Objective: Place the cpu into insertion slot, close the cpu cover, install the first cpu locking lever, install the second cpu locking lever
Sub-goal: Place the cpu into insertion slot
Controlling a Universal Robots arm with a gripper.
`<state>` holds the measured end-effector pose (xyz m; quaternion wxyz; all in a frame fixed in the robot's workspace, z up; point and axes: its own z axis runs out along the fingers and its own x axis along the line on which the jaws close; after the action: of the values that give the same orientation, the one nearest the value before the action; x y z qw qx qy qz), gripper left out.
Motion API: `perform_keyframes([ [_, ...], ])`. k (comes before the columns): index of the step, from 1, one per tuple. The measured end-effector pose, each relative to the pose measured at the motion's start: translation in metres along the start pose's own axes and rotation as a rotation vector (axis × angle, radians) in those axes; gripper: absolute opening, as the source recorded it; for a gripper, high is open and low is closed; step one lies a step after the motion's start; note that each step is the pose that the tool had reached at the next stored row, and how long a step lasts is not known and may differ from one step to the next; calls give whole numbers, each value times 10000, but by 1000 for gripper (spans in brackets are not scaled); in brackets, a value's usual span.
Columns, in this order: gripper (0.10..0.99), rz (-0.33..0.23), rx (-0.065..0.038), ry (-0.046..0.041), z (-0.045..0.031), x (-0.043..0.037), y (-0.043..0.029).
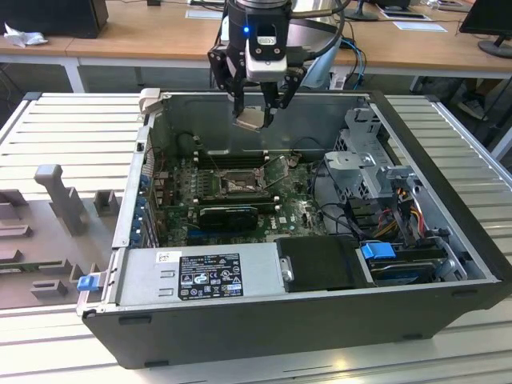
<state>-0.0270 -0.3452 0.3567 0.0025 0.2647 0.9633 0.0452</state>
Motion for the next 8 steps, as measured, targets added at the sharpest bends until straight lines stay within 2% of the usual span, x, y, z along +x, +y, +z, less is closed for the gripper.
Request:
perform_keyframes([
  [8, 533, 628, -11, -58, 2, 0, 0],
])
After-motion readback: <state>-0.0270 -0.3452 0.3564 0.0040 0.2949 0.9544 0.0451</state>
